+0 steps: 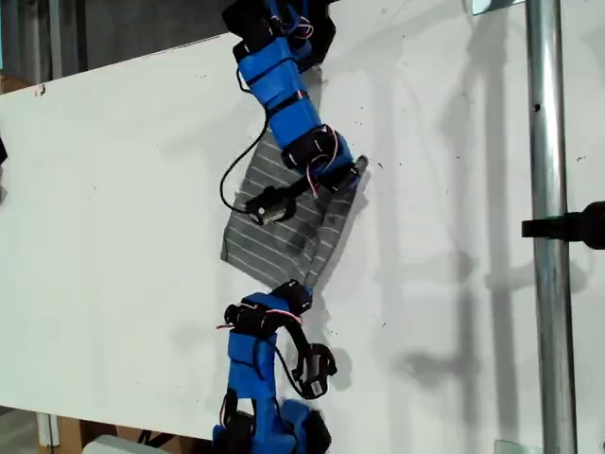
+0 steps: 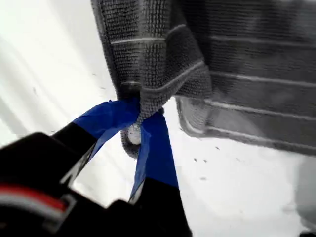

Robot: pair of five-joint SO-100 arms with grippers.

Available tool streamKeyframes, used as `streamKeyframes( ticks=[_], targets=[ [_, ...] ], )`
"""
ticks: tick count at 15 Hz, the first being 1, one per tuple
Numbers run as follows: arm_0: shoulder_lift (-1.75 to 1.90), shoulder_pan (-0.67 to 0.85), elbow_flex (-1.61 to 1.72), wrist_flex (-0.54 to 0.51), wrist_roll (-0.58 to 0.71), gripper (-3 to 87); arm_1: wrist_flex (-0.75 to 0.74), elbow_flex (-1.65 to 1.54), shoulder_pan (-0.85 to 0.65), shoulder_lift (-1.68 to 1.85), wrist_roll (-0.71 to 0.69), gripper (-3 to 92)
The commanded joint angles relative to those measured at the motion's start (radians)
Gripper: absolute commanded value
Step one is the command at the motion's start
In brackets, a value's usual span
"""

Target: Grasp corners of a towel and fold twice.

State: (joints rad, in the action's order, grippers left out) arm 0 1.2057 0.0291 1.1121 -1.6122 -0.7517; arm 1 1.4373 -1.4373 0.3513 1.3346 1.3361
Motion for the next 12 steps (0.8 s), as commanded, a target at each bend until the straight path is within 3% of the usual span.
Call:
streamKeyframes(
  ticks=[1, 3, 7, 12],
  targets=[
    [0.048, 0.146, -0.011, 0.040, 0.054, -3.0, 0.187, -0.054, -0.098, 0.173, 0.044, -0.2],
    [0.002, 0.253, -0.034, 0.110, 0.124, -3.0, 0.299, -0.150, -0.189, 0.256, 0.066, -0.2],
    [-0.149, 0.393, -0.229, 0.222, 0.304, -3.0, 0.235, -0.546, -0.483, 0.670, 0.006, -0.2],
    [-0.163, 0.511, -0.279, 0.408, 0.410, -3.0, 0.169, -0.689, -0.891, 1.062, -0.330, -0.2]
  ],
)
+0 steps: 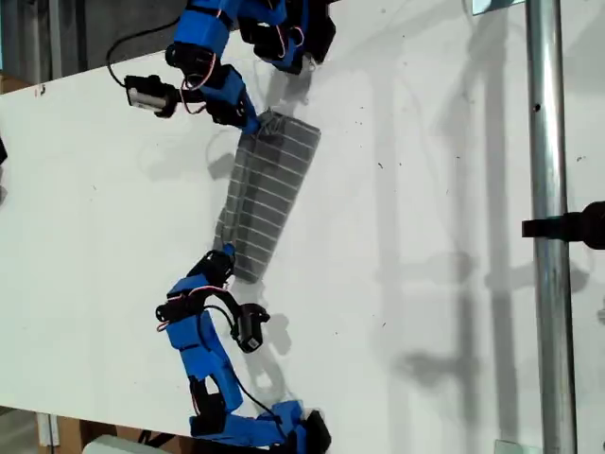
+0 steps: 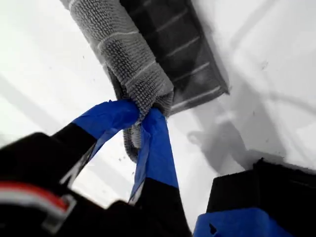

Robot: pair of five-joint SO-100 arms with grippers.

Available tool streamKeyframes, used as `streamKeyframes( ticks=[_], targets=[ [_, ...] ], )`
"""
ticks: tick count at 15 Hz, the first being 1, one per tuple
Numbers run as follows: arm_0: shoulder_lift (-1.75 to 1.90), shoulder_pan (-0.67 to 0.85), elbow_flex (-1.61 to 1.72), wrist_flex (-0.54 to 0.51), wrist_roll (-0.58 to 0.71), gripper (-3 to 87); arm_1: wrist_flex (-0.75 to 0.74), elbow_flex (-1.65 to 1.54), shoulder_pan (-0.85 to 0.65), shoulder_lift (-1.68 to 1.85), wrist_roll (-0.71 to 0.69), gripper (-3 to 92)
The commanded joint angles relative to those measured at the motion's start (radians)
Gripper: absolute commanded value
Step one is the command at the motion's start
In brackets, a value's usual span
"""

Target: Grasp corners of a towel and fold twice.

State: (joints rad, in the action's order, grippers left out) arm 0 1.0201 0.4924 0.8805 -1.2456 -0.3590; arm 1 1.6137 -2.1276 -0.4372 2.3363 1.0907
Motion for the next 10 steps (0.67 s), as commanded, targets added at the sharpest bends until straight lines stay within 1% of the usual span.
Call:
streamKeyframes(
  ticks=[1, 3, 4, 6, 8, 10],
  targets=[
    [0.031, 0.063, -0.048, 0.074, 0.026, -3.0, -0.031, -0.012, -0.189, 0.089, -0.166, -0.2],
    [0.043, 0.084, -0.049, 0.121, 0.048, -3.0, -0.058, -0.009, -0.308, 0.133, -0.276, -0.2],
    [0.043, 0.087, -0.049, 0.135, 0.057, -3.0, -0.054, 0.006, -0.314, 0.140, -0.285, -0.2],
    [0.040, 0.081, -0.028, 0.137, 0.061, -3.0, -0.051, -0.003, -0.225, 0.146, -0.233, -0.2],
    [0.028, 0.072, -0.018, 0.084, 0.028, -2.9, -0.072, -0.049, -0.069, 0.126, -0.103, -0.2],
    [0.014, 0.071, -0.009, 0.008, -0.023, -2.9, -0.127, -0.130, 0.083, 0.123, 0.046, -0.2]
  ],
)
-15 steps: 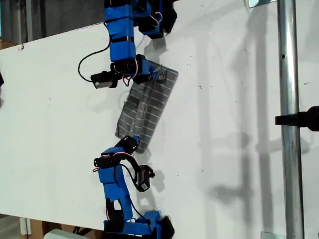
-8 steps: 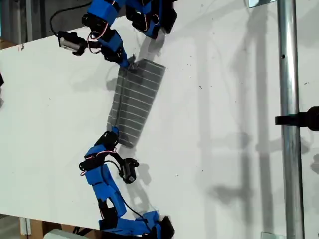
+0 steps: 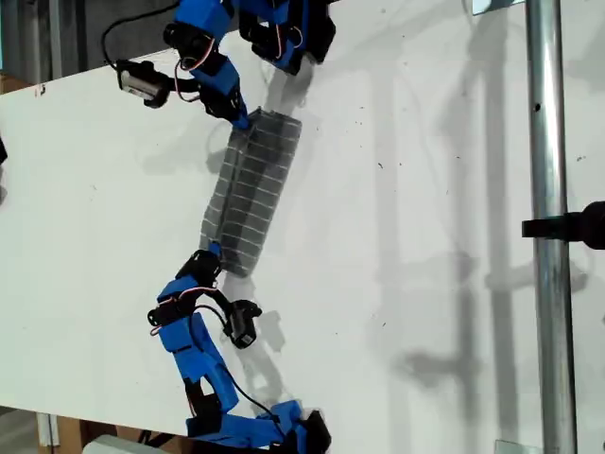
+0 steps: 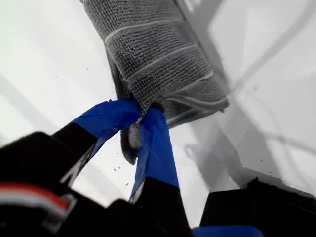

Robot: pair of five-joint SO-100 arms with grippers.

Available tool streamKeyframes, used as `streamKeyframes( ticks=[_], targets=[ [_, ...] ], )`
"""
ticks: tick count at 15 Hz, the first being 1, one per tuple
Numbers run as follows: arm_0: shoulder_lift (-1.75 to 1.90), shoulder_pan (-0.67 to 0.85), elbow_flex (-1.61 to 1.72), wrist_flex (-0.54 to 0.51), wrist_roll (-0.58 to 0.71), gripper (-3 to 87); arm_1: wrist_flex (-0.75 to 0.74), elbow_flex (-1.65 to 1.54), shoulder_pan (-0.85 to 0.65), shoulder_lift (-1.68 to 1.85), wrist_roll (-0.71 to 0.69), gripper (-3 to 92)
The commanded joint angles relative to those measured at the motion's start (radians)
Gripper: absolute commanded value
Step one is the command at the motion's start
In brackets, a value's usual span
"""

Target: Grasp corners of a towel and fold twice.

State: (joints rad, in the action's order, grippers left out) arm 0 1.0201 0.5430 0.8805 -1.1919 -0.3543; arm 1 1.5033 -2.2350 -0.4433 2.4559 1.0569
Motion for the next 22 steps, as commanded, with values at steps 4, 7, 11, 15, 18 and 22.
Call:
streamKeyframes(
  ticks=[4, 7, 11, 15, 18, 22],
  targets=[
    [-0.072, 0.018, -0.025, -0.196, -0.115, 1.8, -0.176, -0.298, 0.193, 0.083, 0.235, -0.2],
    [-0.067, -0.002, -0.025, -0.275, -0.146, 27.4, -0.173, -0.308, 0.181, 0.100, 0.261, 19.8],
    [0.189, -0.041, -0.023, -0.364, -0.143, 24.2, 0.044, -0.216, 0.156, 0.195, 0.328, 28.5],
    [0.445, -0.146, 0.137, -0.434, -0.112, 23.9, 0.098, -0.241, 0.255, 0.110, 0.494, 35.9],
    [0.703, -0.252, 0.416, -0.396, -0.110, 27.4, -0.166, -0.313, 0.267, -0.127, 0.538, 38.0],
    [0.994, -0.290, 0.739, -0.339, -0.176, 27.2, -0.333, -0.342, 0.173, -0.287, 0.500, 40.4]
  ],
)
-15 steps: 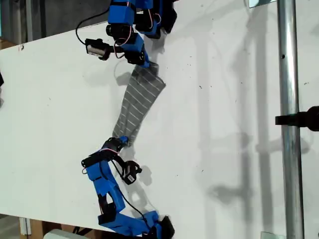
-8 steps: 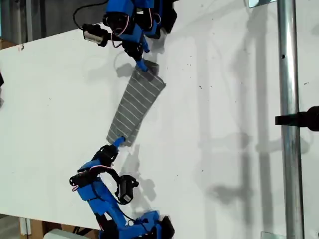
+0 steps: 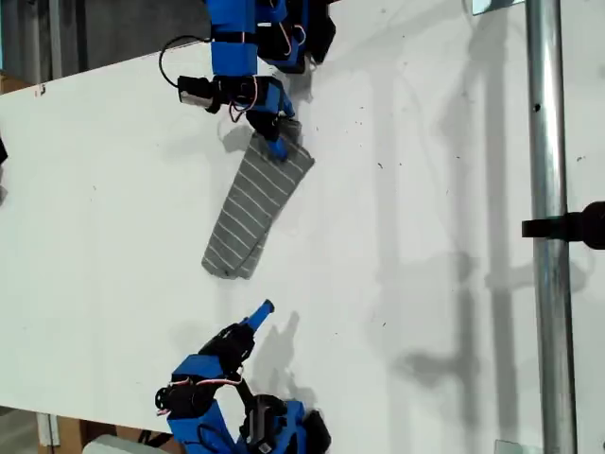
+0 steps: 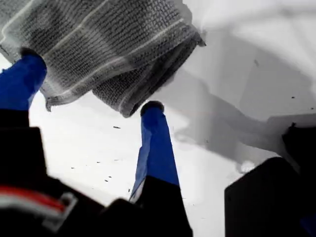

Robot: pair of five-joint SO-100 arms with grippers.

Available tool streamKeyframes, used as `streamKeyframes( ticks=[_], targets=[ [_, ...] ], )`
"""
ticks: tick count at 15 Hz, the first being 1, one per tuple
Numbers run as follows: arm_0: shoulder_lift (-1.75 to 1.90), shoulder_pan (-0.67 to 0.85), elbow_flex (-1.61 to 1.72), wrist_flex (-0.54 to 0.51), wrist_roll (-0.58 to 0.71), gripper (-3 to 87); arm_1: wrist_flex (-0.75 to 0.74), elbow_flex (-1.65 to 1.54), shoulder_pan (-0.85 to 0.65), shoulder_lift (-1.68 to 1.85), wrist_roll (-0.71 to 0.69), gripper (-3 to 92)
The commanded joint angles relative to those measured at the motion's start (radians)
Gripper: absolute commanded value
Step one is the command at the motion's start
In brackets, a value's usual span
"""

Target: Grasp corners of a towel and fold twice.

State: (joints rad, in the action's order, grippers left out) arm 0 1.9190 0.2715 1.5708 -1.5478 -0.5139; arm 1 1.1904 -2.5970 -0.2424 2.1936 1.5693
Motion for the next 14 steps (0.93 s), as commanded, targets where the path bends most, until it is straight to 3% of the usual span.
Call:
streamKeyframes(
  ticks=[1, 4, 7, 11, 13, 14],
  targets=[
    [0.110, -0.035, 0.086, 0.021, -0.026, 26.5, -0.018, 0.023, -0.063, -0.040, -0.029, 41.5],
    [0.049, -0.100, 0.110, 0.029, -0.043, 26.6, 0.058, 0.008, -0.133, -0.034, -0.034, 45.8],
    [0.127, -0.121, 0.141, 0.046, -0.063, 27.2, 0.008, 0.041, -0.147, -0.120, -0.055, 44.9],
    [0.318, -0.109, 0.265, 0.069, -0.069, 26.0, -0.272, 0.072, -0.130, -0.175, -0.060, 40.4],
    [0.353, -0.104, 0.302, 0.061, -0.066, 25.3, -0.387, 0.052, -0.147, -0.173, -0.074, 30.7],
    [0.359, -0.104, 0.311, 0.061, -0.066, 25.2, -0.407, 0.043, -0.166, -0.164, -0.081, 10.5]
  ],
)
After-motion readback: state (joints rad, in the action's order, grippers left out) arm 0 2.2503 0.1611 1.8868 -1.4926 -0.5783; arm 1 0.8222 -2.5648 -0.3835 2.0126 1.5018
